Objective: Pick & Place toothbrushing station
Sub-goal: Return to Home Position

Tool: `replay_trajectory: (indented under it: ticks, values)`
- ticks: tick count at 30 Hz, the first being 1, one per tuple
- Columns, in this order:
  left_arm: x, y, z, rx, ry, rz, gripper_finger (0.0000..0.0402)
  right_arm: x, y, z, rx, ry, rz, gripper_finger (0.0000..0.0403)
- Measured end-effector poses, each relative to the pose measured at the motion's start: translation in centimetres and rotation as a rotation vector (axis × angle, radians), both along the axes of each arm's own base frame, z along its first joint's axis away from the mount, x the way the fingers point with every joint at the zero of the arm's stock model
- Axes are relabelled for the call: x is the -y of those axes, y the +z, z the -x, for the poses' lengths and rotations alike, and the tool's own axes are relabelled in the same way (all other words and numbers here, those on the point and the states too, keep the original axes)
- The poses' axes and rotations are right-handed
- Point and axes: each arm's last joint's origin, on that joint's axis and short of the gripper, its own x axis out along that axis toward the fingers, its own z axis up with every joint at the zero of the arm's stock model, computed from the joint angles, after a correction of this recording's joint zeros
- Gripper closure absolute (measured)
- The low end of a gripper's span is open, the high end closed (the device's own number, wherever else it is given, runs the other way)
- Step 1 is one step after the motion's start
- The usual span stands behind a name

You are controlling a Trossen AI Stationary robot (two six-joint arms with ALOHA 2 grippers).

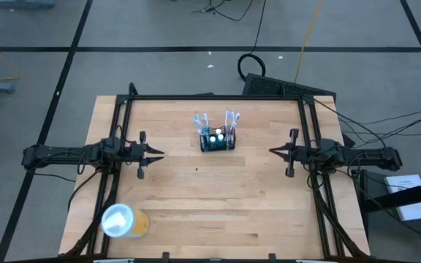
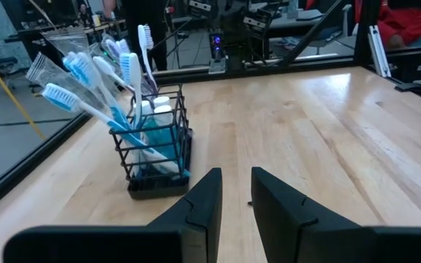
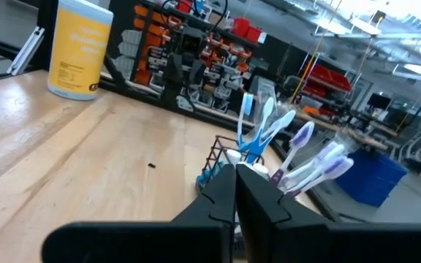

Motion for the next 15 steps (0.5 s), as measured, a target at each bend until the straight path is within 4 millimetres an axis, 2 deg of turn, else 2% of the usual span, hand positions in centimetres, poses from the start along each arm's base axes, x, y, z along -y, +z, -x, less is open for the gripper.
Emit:
replay_trajectory:
  ticks: [7,15]
  values:
    - [-0.01,-0.01,0.00,0.001,0.013,0.059,0.0321,-0.01,-0.46,-0.33,-0.049,-0.001,-0.045,0.0399]
    - [-0.02,-0.01,0.00,-0.001,0.011,0.020,0.0321,-0.02,-1.03,-0.77,-0.118,-0.003,-0.050,0.0398]
